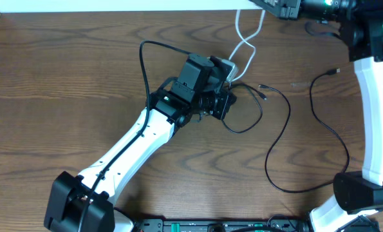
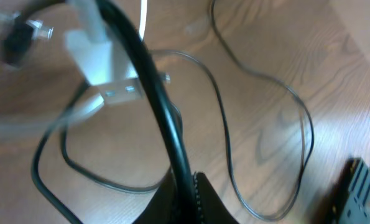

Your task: Untangle cables

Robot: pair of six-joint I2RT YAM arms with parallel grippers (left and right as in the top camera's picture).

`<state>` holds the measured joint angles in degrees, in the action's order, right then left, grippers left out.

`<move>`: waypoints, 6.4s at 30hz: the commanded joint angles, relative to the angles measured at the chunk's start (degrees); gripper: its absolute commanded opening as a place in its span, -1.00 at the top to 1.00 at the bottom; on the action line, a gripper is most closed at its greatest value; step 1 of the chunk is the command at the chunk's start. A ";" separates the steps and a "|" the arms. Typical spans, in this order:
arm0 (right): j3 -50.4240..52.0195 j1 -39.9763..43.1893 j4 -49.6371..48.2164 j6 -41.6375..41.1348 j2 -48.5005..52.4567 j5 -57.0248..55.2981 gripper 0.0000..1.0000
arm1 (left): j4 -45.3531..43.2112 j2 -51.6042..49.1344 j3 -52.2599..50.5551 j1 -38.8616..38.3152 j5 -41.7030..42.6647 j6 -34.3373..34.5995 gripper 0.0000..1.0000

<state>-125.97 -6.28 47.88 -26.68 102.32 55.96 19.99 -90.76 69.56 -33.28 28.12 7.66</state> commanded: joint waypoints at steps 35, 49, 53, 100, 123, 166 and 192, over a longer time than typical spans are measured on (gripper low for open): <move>-0.68 29.55 16.85 7.43 1.60 -68.54 0.98 | 16.90 -0.33 -0.11 3.15 -12.50 -0.31 0.84; -0.66 36.44 17.59 7.45 5.88 -68.54 0.98 | 16.87 -0.33 -0.11 3.15 -12.50 -0.28 0.85; -0.61 37.40 18.86 7.48 8.39 -68.50 0.98 | 16.85 -0.33 -0.11 3.15 -12.50 -0.28 0.85; 25.11 21.66 47.71 25.29 7.67 -47.78 -0.51 | 16.87 -0.33 -0.11 3.17 -12.74 -0.26 0.85; 69.48 19.58 15.69 -6.75 -16.65 -70.05 -0.79 | 16.04 -0.33 -0.11 4.61 -13.81 0.79 0.33; 93.15 30.99 -9.42 -7.37 -16.57 -64.24 0.59 | 17.29 -0.33 -0.11 4.61 -13.81 0.79 0.29; 79.73 30.95 -8.20 8.83 -16.59 -38.75 0.98 | 17.31 -0.33 -0.11 4.61 -13.81 0.79 0.29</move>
<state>-38.68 24.95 37.76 -24.27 85.17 13.69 37.15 -90.76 69.56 -28.88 14.66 8.60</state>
